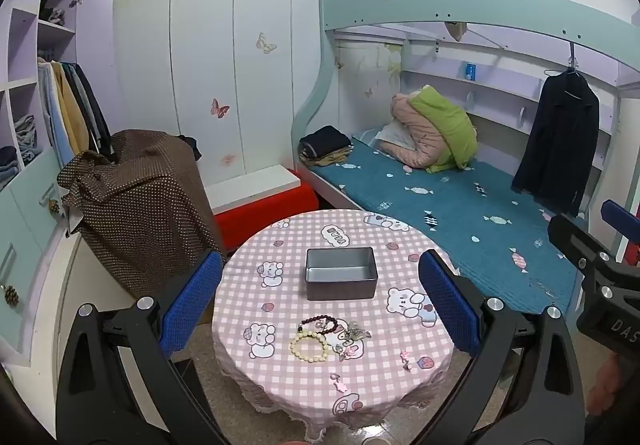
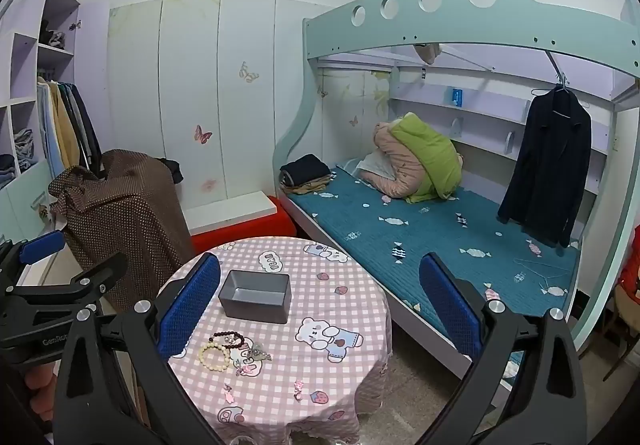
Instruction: Organize jewelry
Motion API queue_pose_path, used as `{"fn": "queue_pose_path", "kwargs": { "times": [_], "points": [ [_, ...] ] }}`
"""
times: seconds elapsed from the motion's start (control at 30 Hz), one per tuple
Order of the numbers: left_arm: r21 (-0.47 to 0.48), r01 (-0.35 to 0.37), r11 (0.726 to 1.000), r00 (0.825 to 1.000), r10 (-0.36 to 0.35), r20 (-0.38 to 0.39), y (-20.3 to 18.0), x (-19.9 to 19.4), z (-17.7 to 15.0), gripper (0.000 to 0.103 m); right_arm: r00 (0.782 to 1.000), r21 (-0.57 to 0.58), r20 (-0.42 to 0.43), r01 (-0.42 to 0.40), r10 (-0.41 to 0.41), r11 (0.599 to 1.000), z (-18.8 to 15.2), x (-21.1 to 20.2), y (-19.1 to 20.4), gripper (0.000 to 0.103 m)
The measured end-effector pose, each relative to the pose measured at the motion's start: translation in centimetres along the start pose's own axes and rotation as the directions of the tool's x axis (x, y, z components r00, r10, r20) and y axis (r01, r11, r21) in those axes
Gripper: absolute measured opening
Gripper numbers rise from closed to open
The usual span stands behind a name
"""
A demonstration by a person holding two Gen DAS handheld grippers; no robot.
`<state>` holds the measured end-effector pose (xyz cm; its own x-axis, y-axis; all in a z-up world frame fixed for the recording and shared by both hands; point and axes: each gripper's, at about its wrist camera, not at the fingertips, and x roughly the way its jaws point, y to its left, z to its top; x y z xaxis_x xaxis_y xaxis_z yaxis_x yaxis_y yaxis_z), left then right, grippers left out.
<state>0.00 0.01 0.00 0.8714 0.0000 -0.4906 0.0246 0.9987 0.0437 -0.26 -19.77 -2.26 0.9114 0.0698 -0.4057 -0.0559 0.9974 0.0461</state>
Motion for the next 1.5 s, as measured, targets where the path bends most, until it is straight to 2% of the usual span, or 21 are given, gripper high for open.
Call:
{"fn": "queue_pose_path", "kwargs": {
  "times": [1.5],
  "points": [
    [0.002,0.005,1.000,1.000,-0.005,0.007,-0.4,0.4,0.0,0.098,1.000,-0.020,-0.020,-0.022,0.022,1.000,-0.6,1.3,0.1,0.096]
  ]
}}
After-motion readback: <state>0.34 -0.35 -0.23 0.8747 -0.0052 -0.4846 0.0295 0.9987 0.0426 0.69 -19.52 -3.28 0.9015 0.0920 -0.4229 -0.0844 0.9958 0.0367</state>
